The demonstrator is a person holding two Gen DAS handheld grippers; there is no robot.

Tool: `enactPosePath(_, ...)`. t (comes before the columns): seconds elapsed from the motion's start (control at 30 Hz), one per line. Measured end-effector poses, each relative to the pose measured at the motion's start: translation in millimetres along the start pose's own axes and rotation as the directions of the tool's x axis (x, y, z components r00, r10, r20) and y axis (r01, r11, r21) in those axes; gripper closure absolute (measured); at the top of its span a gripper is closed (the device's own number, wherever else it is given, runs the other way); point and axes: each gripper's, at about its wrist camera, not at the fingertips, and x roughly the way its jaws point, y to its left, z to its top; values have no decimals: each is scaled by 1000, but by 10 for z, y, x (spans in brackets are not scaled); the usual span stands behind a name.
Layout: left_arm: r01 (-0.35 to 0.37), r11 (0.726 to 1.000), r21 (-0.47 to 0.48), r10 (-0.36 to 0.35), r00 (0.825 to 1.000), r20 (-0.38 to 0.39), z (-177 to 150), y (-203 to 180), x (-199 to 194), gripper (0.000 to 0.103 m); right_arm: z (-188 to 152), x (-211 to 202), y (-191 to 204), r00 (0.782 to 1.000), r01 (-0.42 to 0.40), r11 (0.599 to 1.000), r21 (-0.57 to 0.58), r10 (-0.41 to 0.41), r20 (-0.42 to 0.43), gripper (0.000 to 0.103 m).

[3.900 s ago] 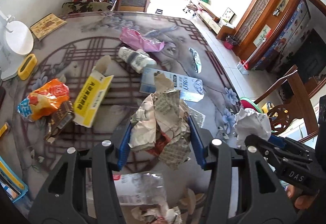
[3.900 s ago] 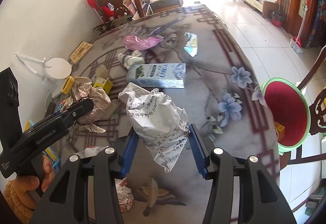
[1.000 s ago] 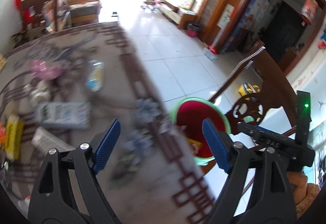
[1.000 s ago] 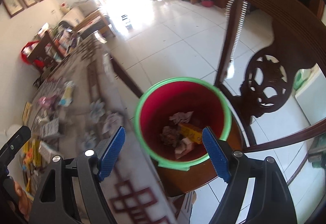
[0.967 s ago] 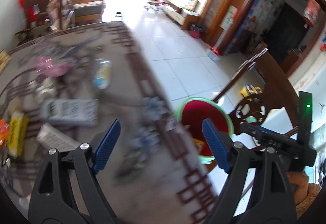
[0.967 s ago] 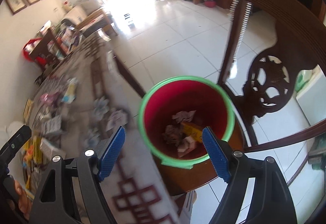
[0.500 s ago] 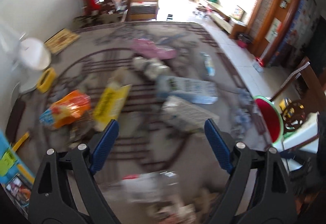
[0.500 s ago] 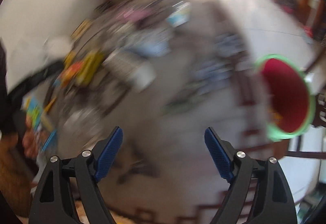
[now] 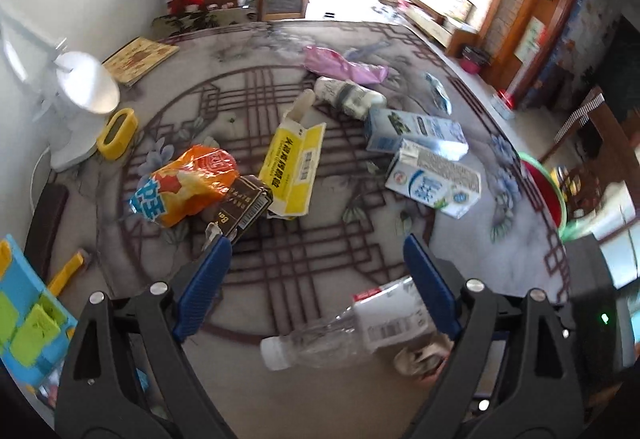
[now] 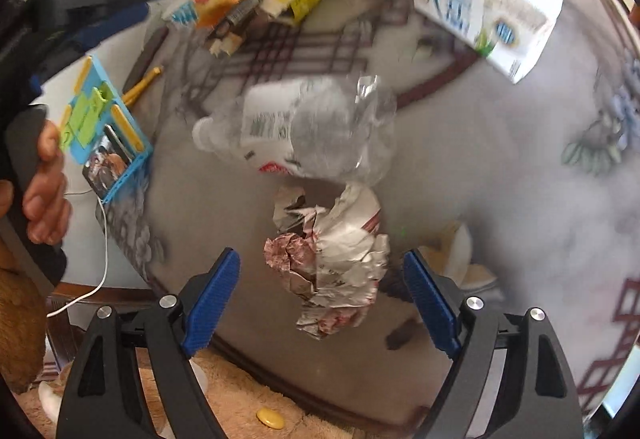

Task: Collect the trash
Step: 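Grasp crumpled foil with the right tool while the left tool grasps the plastic bottle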

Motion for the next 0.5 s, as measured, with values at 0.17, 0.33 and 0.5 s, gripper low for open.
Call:
enactPosePath(0.17, 38, 992, 118, -34, 999, -36, -68, -102, 90, 14, -63, -9, 60, 999, 41, 999, 15, -41, 19, 51)
enactPosePath(0.33, 87, 983, 161, -77, 995, -68, -139, -191, 176, 14, -92, -121, 47, 993, 87, 995, 49, -91, 72, 51)
enactPosePath(0.5, 123, 970, 209, -101, 989, -112, -250, -257, 261, 11, -120, -226, -116, 981, 138, 980, 146, -155, 115, 50)
